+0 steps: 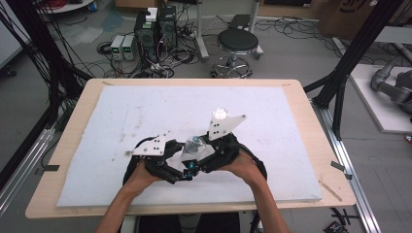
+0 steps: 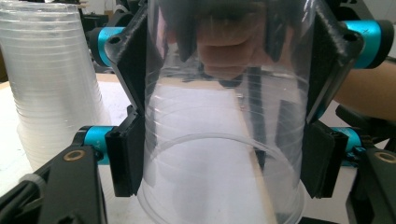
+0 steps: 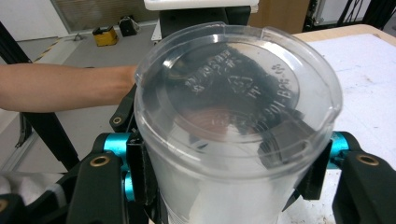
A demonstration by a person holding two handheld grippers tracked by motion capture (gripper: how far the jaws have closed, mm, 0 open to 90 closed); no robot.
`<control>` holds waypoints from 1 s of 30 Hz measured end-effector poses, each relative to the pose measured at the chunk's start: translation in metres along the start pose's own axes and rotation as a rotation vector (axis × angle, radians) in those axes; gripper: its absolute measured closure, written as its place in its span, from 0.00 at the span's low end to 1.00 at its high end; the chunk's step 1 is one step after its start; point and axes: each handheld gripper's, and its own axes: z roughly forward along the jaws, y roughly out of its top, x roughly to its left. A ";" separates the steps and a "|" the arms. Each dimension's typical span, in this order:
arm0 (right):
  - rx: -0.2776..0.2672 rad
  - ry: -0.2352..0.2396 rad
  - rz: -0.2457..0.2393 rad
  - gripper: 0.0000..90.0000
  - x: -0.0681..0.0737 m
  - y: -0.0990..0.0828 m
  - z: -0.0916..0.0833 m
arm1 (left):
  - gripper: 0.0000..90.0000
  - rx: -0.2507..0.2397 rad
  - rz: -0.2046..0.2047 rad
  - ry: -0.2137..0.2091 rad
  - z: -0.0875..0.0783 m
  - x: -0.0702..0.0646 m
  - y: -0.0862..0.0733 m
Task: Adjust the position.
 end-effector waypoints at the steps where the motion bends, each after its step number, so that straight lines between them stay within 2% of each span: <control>1: 0.000 -0.001 0.001 0.42 0.000 0.000 0.000 | 0.33 -0.001 0.000 0.002 0.000 0.000 0.000; 7: 0.010 0.005 0.001 0.38 0.000 -0.001 0.002 | 0.35 0.006 -0.002 0.006 -0.001 0.000 -0.001; 9: 0.014 0.001 -0.001 0.31 0.000 -0.001 0.003 | 0.35 0.001 -0.002 0.005 -0.002 0.000 -0.001; 17: 0.007 -0.012 0.017 0.22 -0.001 -0.002 0.002 | 0.35 0.005 -0.005 0.020 -0.005 0.000 -0.001; 21: 0.008 -0.022 0.025 0.19 -0.001 -0.004 -0.001 | 0.35 0.031 -0.007 0.029 -0.013 -0.001 0.001; 23: 0.013 -0.027 0.022 0.19 -0.001 -0.005 -0.002 | 0.35 0.089 -0.017 0.039 -0.019 -0.002 0.004; 24: 0.023 -0.029 0.025 0.19 0.000 -0.006 -0.004 | 0.34 0.148 -0.016 0.052 -0.026 -0.003 0.008; 25: 0.023 -0.029 0.025 0.19 0.000 -0.006 -0.004 | 0.34 0.148 -0.016 0.052 -0.026 -0.003 0.008; 28: 0.052 -0.046 0.016 0.19 0.001 -0.008 -0.004 | 0.34 0.255 -0.008 0.071 -0.039 -0.003 0.018; 30: 0.093 -0.057 0.003 0.19 0.003 -0.008 -0.004 | 0.34 0.311 0.001 0.071 -0.044 -0.004 0.023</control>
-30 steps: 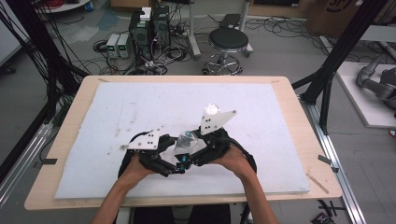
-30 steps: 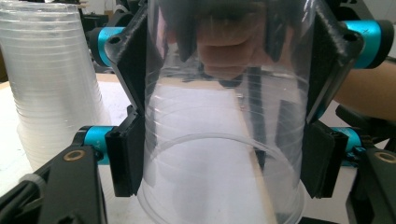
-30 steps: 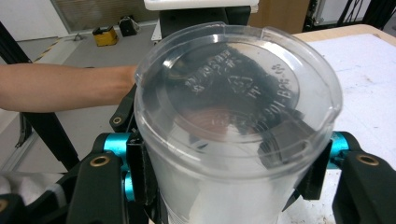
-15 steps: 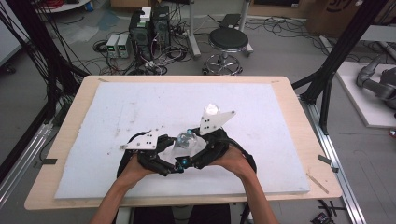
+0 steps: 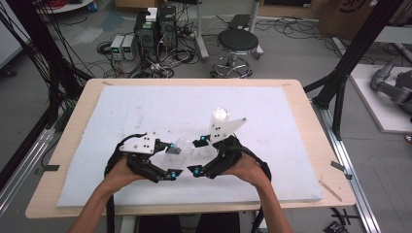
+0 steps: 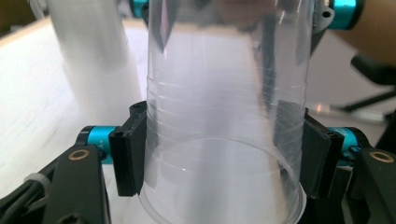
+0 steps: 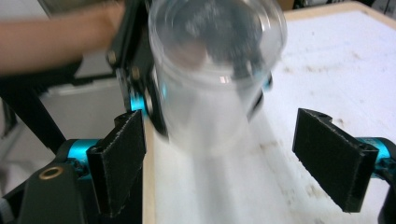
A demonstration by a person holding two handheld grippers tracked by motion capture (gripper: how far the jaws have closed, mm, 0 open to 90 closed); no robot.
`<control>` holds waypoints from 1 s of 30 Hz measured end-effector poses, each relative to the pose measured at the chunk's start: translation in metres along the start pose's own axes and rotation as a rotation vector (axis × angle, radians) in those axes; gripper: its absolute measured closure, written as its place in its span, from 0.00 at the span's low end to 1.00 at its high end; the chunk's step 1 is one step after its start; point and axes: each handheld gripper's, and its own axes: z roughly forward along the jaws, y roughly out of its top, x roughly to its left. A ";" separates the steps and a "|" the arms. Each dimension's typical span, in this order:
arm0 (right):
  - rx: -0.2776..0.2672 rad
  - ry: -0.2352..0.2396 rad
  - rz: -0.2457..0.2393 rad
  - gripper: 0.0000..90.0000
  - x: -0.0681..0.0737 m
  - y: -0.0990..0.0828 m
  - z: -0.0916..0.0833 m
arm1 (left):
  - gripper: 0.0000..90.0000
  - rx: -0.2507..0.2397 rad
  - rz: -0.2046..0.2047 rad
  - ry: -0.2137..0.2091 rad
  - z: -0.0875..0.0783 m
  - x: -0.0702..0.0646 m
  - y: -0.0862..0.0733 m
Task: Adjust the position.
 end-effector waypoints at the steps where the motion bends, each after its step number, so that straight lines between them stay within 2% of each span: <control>1: 0.007 -0.003 -0.006 0.19 0.000 0.000 0.000 | 0.34 0.034 0.009 0.001 -0.003 0.001 0.002; 2: 0.035 -0.008 -0.016 0.19 0.002 0.000 0.000 | 0.34 0.071 0.018 0.002 -0.006 0.002 0.003; 5: 0.066 -0.014 -0.025 0.19 0.003 0.000 0.000 | 0.34 0.162 0.023 0.000 -0.012 0.002 0.007; 8: 0.109 -0.022 -0.033 0.19 0.004 0.002 -0.001 | 0.34 0.260 0.047 -0.013 -0.012 0.002 0.012; 10: 0.157 -0.024 -0.052 0.19 0.006 0.005 -0.002 | 0.34 0.333 0.070 -0.031 -0.010 0.000 0.014; 13: 0.188 -0.025 -0.061 0.19 0.008 0.007 -0.002 | 0.34 0.437 0.087 -0.054 -0.003 -0.003 0.017; 17: 0.265 -0.026 -0.086 0.19 0.011 0.010 0.001 | 0.34 0.540 0.104 -0.077 0.008 -0.005 0.019; 20: 0.316 -0.023 -0.097 0.19 0.013 0.012 0.003 | 0.34 0.588 0.119 -0.071 0.013 -0.005 0.020; 27: 0.447 -0.036 -0.129 0.19 0.015 0.013 0.014 | 0.34 0.634 0.127 -0.077 0.023 -0.006 0.026; 30: 0.456 -0.028 -0.132 0.19 0.016 0.013 0.015 | 0.34 0.643 0.129 -0.076 0.026 -0.006 0.028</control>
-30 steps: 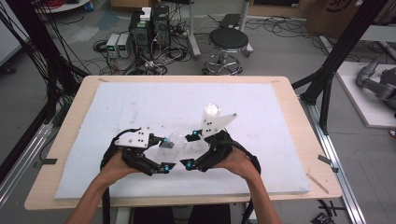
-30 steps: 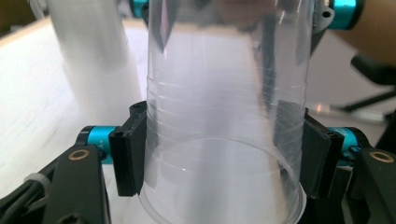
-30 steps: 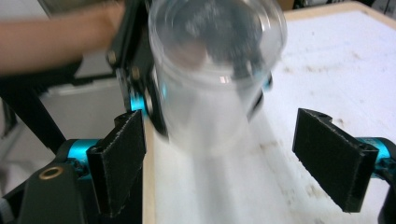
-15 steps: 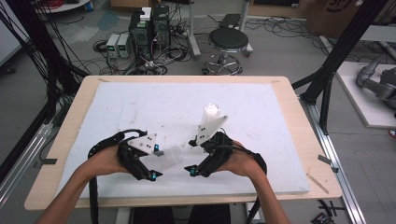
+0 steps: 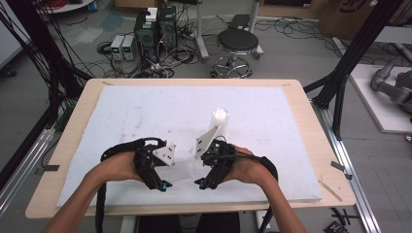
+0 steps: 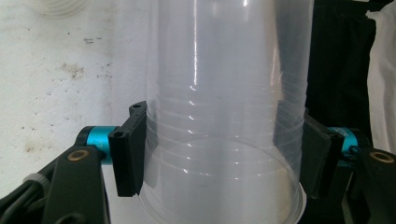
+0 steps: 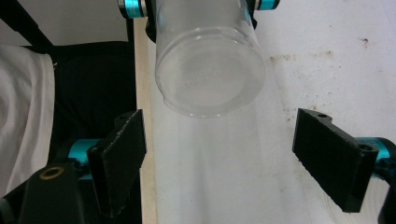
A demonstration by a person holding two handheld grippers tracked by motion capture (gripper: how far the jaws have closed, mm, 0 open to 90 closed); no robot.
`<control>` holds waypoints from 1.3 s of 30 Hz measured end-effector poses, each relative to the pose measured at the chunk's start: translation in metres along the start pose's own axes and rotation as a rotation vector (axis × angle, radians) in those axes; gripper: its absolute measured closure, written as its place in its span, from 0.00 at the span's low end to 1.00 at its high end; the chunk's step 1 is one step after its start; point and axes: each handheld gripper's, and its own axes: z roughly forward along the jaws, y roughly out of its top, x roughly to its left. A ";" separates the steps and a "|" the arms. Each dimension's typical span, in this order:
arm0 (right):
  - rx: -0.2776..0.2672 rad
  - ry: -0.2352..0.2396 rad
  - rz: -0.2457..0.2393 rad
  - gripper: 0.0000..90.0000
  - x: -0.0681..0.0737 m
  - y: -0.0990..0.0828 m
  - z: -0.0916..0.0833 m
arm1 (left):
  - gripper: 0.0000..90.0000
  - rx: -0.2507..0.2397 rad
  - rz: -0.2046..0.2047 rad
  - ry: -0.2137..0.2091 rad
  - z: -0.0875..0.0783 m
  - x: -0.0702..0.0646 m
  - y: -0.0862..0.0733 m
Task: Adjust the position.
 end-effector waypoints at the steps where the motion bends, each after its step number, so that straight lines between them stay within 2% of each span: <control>1: -0.002 -0.002 0.000 0.19 0.000 0.000 0.001 | 0.34 0.004 0.001 -0.001 0.000 0.000 0.001; 6: 0.005 -0.009 -0.018 0.20 -0.001 0.003 0.003 | 0.34 0.023 0.007 -0.009 0.003 0.001 0.007; 8: 0.009 -0.005 -0.009 0.20 0.001 0.003 0.003 | 0.34 0.027 0.011 -0.008 0.004 0.001 0.009; 10: 0.002 -0.003 -0.026 0.20 0.001 0.004 0.004 | 0.34 0.032 0.008 -0.009 0.006 0.001 0.010; 12: 0.015 -0.002 -0.011 0.20 0.003 0.005 0.004 | 0.34 0.038 0.013 -0.009 0.007 0.002 0.011; 19: 0.007 0.009 -0.029 0.21 0.004 0.008 0.008 | 0.34 0.037 0.021 -0.013 0.009 0.001 0.016; 22: 0.003 0.017 -0.031 0.27 0.004 0.009 0.009 | 0.34 0.043 0.024 -0.010 0.009 0.002 0.017; 32: 0.004 0.023 -0.026 0.29 0.003 0.009 0.010 | 0.35 0.059 0.025 -0.016 0.010 0.002 0.016; 36: 0.010 0.028 -0.037 0.34 0.003 0.010 0.010 | 0.35 0.061 0.022 -0.017 0.011 0.002 0.016; 37: 0.009 0.024 -0.037 0.39 0.002 0.010 0.010 | 0.35 0.062 0.023 -0.016 0.011 0.002 0.016; 39: 0.011 0.028 -0.037 0.40 0.002 0.010 0.010 | 0.35 0.065 0.027 -0.015 0.011 0.002 0.017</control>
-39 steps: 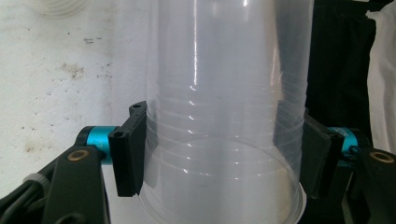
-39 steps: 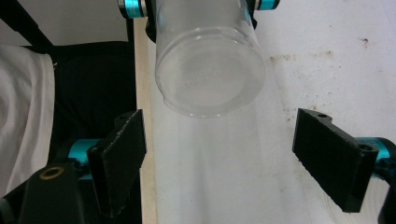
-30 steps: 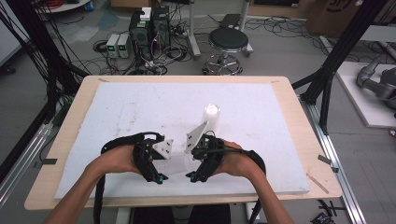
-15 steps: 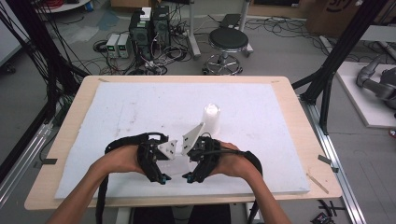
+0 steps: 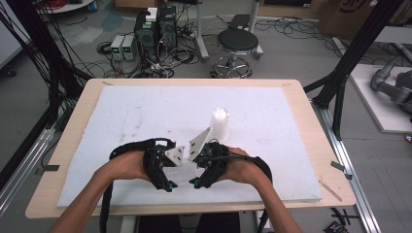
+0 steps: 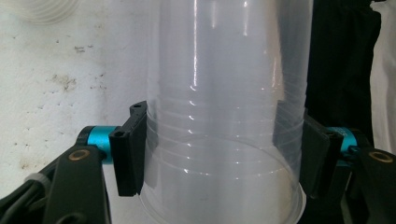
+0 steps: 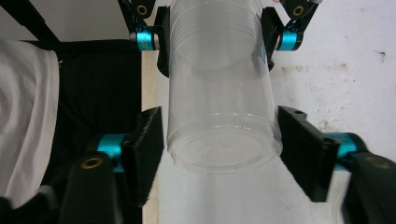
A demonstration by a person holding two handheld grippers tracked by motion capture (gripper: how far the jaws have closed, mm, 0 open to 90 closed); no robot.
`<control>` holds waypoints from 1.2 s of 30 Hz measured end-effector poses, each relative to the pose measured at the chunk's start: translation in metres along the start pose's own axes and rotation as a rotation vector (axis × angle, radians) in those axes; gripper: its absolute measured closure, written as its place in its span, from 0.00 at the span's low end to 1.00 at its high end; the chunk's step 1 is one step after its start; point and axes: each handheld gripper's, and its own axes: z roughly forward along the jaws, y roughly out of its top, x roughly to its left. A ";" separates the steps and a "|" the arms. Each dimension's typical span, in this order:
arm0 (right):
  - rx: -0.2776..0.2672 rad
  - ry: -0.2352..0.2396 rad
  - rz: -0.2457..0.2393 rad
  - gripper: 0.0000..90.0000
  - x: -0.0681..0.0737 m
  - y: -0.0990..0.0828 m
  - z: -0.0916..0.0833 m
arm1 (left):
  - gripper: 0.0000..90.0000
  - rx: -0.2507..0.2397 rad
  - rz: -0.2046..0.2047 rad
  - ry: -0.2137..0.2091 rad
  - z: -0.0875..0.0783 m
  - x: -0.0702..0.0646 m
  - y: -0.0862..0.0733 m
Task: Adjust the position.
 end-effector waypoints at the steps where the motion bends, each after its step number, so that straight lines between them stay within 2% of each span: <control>1: 0.000 0.003 0.001 0.40 0.000 0.000 0.001 | 0.35 0.002 0.001 0.000 0.000 0.000 0.000; 5: 0.006 0.004 -0.004 0.45 0.000 0.000 0.002 | 0.35 0.004 -0.007 -0.003 0.002 -0.001 0.000; 15: 0.009 -0.004 -0.011 0.48 0.000 -0.001 0.004 | 0.35 0.002 -0.007 0.000 0.002 0.000 0.000; 18: 0.008 -0.009 -0.013 0.48 0.000 -0.001 0.004 | 0.34 -0.001 0.007 0.007 0.003 0.001 -0.001; 20: 0.009 -0.012 -0.011 0.48 0.000 -0.001 0.003 | 0.30 -0.018 0.010 0.007 0.003 0.001 -0.002; 21: 0.008 -0.011 -0.010 0.49 0.000 -0.001 0.002 | 0.25 -0.036 0.002 0.008 0.003 0.001 -0.003; 23: 0.003 -0.011 -0.010 0.49 0.000 -0.002 0.002 | 0.10 -0.043 0.006 -0.021 0.004 0.002 -0.004; 24: 0.001 -0.013 -0.009 0.49 0.000 -0.002 0.001 | 0.09 -0.046 0.013 -0.027 0.004 0.002 -0.004; 29: -0.005 -0.012 -0.005 0.49 -0.001 -0.003 0.001 | 0.09 -0.128 -0.011 -0.013 0.000 0.002 -0.007; 30: 0.001 -0.007 0.009 0.49 0.001 -0.004 0.000 | 0.09 -0.145 -0.018 -0.011 -0.002 0.003 -0.008; 32: -0.012 -0.009 0.007 0.49 0.000 -0.006 0.000 | 0.09 -0.211 -0.047 -0.015 -0.007 0.003 -0.011; 34: -0.026 -0.012 0.017 0.49 0.000 -0.011 -0.001 | 0.08 -0.273 -0.058 -0.016 -0.012 0.004 -0.017; 36: -0.062 -0.006 0.024 0.49 -0.001 -0.017 -0.002 | 0.06 -0.330 -0.070 -0.009 -0.016 0.003 -0.024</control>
